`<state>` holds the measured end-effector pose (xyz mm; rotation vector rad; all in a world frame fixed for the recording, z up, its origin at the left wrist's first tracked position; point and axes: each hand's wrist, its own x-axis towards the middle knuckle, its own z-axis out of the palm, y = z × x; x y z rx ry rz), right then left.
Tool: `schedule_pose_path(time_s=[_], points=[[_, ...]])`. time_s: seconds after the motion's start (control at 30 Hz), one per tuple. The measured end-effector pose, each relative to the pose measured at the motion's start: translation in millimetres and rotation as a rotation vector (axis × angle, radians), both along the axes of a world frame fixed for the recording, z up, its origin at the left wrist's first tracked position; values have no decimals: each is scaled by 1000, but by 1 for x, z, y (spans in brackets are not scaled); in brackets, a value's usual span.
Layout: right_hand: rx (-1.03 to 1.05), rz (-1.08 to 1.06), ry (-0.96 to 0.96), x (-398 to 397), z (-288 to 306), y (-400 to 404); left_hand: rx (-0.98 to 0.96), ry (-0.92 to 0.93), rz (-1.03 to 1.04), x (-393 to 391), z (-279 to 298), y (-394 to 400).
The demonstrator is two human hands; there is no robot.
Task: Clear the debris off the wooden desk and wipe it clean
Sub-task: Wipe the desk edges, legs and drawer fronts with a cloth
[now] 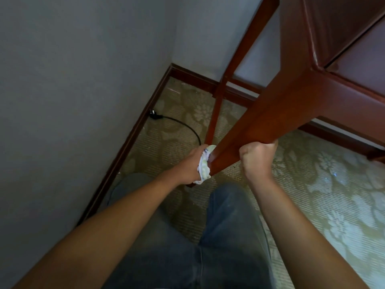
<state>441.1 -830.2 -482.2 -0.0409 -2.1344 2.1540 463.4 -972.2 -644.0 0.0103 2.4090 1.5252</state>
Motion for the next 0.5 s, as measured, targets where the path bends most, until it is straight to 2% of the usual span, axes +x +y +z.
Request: schedule_pose_path(time_s=[0.13, 0.27, 0.3, 0.33, 0.43, 0.5], points=[[216, 87, 101, -7, -17, 14, -115, -89, -36, -16, -13, -16], [484, 221, 114, -14, -30, 37, -34, -43, 169, -23, -23, -23], [615, 282, 109, -14, -33, 40, -24, 5, 232, -25, -23, -23], [736, 348, 24, -16, -42, 44, -35, 48, 271, -28, -23, -23], [733, 473, -324, -22, -71, 53, -76, 163, 240, -43, -25, -19], [772, 562, -486, -36, -76, 62, -134, 162, 203, -50, -24, -11]])
